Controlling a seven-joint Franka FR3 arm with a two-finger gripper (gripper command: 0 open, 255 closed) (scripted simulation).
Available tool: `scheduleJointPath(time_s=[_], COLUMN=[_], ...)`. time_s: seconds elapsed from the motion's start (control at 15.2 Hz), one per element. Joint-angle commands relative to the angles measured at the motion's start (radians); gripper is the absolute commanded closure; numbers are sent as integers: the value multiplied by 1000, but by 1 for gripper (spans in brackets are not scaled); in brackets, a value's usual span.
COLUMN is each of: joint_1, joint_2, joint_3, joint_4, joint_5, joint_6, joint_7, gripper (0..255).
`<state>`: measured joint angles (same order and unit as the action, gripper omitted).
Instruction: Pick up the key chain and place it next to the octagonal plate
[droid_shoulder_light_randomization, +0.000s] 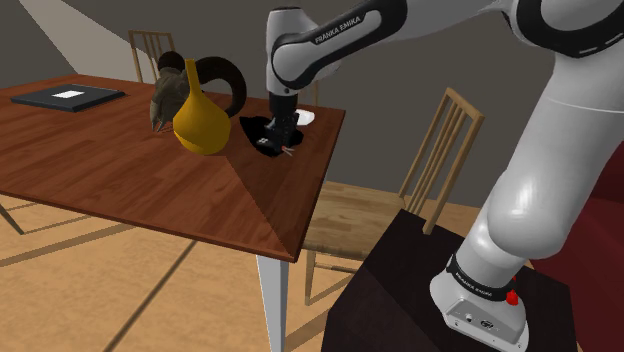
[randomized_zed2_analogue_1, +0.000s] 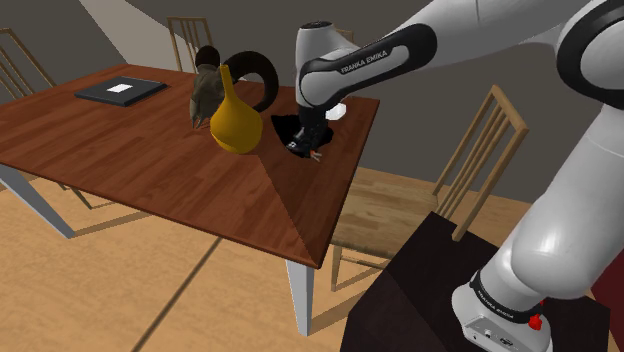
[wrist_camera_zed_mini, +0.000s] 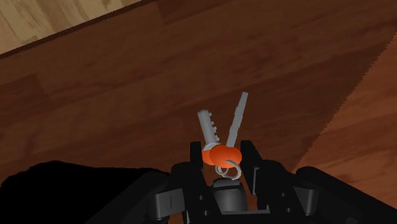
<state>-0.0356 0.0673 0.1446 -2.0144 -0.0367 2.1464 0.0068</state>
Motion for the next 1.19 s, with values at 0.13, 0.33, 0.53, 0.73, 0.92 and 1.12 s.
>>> scheduleJointPath(time_s=[0.13, 0.33, 0.53, 0.73, 0.92, 1.12], joint_1=[-50, -87, -124, -161, -198, -237], joint_2=[19, 42, 72, 110, 155, 208], joint_3=[-42, -72, -101, -126, -150, -170], joint_4=[31, 60, 100, 151, 213, 288], joint_5=[8, 15, 23, 31, 41, 52], joint_6=[-9, -15, -24, -37, -54, -76], joint_7=[-98, -169, -238, -305, -370, -433], gripper=[255, 255, 255, 255, 255, 255])
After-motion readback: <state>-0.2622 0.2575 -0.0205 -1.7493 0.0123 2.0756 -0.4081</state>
